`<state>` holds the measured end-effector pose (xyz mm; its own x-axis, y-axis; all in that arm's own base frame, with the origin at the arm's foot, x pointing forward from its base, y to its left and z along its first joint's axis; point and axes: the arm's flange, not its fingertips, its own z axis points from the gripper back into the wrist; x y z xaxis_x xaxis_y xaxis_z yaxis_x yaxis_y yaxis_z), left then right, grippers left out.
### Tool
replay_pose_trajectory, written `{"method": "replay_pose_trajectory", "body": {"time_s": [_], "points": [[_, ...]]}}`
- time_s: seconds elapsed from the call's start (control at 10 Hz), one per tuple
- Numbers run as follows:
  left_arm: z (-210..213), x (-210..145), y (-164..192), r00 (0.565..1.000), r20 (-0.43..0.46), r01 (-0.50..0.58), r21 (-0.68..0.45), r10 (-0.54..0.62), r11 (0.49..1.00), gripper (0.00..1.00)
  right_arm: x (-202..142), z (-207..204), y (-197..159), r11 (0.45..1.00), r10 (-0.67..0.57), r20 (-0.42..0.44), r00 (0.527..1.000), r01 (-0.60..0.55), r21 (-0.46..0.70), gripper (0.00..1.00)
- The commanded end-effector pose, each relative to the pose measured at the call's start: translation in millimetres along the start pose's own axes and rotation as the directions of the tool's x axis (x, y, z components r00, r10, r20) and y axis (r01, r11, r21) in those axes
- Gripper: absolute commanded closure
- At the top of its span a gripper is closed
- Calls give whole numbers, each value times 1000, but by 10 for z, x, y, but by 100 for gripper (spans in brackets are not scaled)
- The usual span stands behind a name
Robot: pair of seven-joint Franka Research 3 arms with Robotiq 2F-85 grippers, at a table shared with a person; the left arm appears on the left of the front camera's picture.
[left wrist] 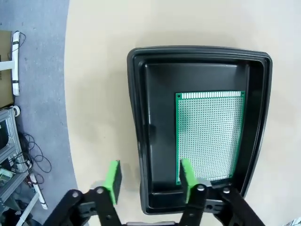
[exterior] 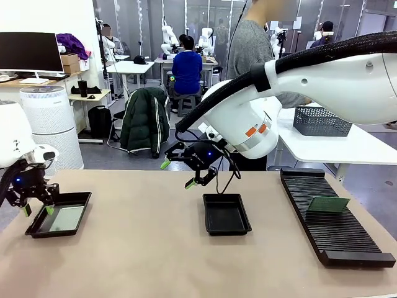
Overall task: Inspect and transfer BCBs to ESD trays.
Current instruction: Pick up the ESD tray and place it on the left side of the table.
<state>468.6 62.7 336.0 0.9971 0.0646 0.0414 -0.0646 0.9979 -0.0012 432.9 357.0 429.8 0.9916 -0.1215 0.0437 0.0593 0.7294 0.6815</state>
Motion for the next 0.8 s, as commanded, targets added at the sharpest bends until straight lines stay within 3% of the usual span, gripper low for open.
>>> {"method": "replay_pose_trajectory", "body": {"time_s": [0.0, 0.3, 0.7], "points": [[102, 7, 14, 1000, -8, -6, 0, 6, 1000, 0, -6, -3, 5, 1000, -2, 1, 1000, 2, -9, 0], [258, -6, -15, 1000, -21, -4, -27, 3, 1000, 0, -6, -3, 5, 1000, -2, 1, 1000, 2, -9, 0], [825, -74, -132, 999, -31, 29, -28, -30, 999, 0, -6, -3, 5, 1000, -2, 1, 1000, 2, -9, 0]]}}
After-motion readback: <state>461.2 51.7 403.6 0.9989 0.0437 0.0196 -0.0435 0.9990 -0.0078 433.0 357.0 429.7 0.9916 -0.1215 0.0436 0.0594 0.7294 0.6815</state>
